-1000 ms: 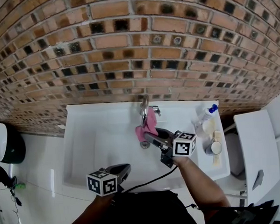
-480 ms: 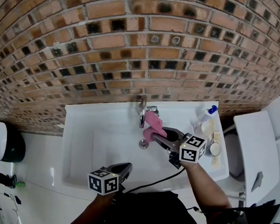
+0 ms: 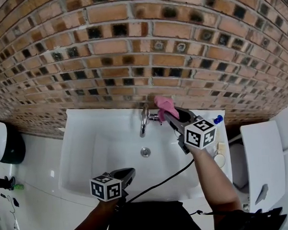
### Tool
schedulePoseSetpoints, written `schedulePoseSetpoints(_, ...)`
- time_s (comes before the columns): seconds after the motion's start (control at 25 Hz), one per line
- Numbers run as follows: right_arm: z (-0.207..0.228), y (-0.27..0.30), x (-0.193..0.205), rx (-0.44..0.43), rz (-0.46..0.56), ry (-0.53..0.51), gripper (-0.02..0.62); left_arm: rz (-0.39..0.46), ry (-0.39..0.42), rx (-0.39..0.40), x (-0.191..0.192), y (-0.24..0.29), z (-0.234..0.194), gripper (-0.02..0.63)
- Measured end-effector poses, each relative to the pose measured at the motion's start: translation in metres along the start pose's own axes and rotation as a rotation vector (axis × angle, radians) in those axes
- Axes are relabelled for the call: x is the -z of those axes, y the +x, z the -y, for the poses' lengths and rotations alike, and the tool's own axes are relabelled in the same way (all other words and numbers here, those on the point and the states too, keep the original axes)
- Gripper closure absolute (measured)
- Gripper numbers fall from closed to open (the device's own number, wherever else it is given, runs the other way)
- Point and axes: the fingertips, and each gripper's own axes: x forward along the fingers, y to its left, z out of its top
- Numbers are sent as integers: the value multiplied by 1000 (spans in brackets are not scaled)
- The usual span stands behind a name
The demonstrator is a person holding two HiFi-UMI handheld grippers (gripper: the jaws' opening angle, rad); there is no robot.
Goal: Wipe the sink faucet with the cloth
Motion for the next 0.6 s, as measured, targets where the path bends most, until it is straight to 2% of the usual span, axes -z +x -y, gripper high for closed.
schedulePoseSetpoints(0.36,29,79,38,-122,-181,69,468,46,-73,-26,-10,12,-9,600)
schedulePoseSetpoints(0.6,20,99,65,-203,-281,-40,468,59,-112,-49,-8,16,-18,600)
